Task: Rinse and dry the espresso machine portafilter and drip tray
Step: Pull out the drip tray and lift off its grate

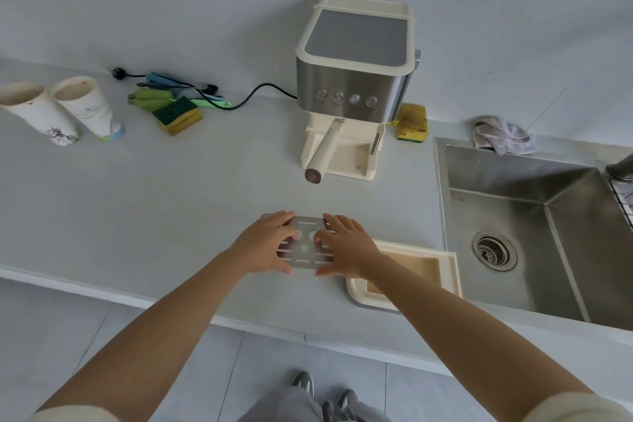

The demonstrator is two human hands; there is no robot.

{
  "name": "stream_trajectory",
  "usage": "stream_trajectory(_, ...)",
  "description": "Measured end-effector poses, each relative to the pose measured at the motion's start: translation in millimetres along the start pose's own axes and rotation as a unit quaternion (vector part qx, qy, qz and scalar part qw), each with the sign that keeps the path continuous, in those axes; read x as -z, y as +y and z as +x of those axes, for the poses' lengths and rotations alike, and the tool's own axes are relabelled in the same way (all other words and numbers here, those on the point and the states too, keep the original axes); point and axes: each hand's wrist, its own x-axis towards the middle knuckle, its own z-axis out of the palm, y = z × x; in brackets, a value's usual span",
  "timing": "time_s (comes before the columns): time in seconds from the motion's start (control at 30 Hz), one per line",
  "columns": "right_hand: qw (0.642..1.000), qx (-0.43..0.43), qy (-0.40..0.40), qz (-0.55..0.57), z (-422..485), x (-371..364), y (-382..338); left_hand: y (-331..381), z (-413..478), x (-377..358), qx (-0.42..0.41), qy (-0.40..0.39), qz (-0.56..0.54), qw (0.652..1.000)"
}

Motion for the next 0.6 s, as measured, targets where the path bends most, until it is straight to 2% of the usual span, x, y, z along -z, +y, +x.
stream_trajectory(0.27, 0.999, -0.024, -0.025, 0.0, 19.2, -20.8, -13.4, -26.8, 1.6, -18.6, -0.012, -0.012, -0.018, 1.0)
stream_trajectory(0.6, 0.998, -0.043, -0.054, 0.008, 23.4, -34.6, -10.5, -27.8, 9.4, -33.6, -0.027, -0.026, -0.041, 0.998)
